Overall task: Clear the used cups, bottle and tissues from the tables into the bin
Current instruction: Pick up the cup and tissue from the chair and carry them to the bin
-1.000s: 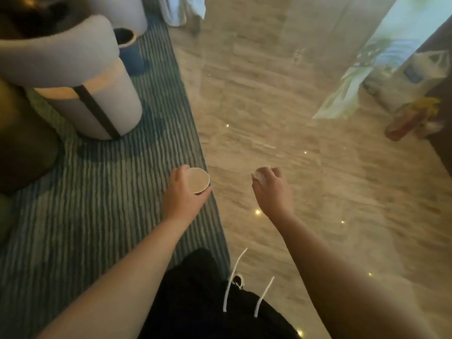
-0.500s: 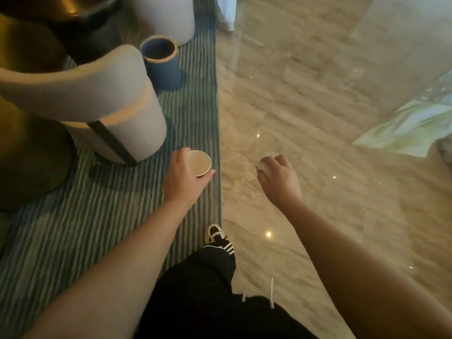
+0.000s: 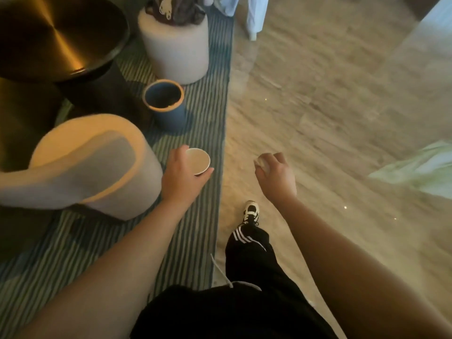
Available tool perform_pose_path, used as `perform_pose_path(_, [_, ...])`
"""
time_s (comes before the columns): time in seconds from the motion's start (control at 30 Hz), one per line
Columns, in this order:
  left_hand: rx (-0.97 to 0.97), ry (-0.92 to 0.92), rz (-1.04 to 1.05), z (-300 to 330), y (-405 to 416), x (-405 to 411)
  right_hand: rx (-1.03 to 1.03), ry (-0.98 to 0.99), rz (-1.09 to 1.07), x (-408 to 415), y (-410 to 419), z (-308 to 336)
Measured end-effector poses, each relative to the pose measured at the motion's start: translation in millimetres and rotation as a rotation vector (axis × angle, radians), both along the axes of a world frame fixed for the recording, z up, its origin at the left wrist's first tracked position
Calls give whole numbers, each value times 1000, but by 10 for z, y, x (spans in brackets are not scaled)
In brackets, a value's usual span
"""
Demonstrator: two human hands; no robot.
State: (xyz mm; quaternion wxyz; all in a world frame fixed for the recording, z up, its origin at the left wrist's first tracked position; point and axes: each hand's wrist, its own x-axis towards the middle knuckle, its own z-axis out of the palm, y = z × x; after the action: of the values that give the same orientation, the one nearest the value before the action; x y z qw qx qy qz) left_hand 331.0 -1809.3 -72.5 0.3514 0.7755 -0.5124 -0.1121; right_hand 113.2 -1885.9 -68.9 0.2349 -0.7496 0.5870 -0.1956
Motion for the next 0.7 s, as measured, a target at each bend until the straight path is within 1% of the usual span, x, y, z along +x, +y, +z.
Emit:
perform_pose_path(0.17, [-6,0,164,-31,-1613,353,25,52,206,398,-1938,-3])
perform_pose_path(0.3, [-21,47,306,66,-2569,593,28,18,339,877,-3144,112])
perform_pose_path(0.37, [-41,72,369,81,-2880,763,46,26,406,1164,-3597,136])
perform_pose_path(0.47, [-24,93,477,37,-3237,1056,14,58,499,1585,-4130,91])
perform_pose_path(0.6, [-41,114,632,-171,-3770,1598,21,67,608,2333,-4834,-101])
perform_pose_path(0.7, [6,150,748,-373,-4185,2060,54,88,726,2980,-5296,-254])
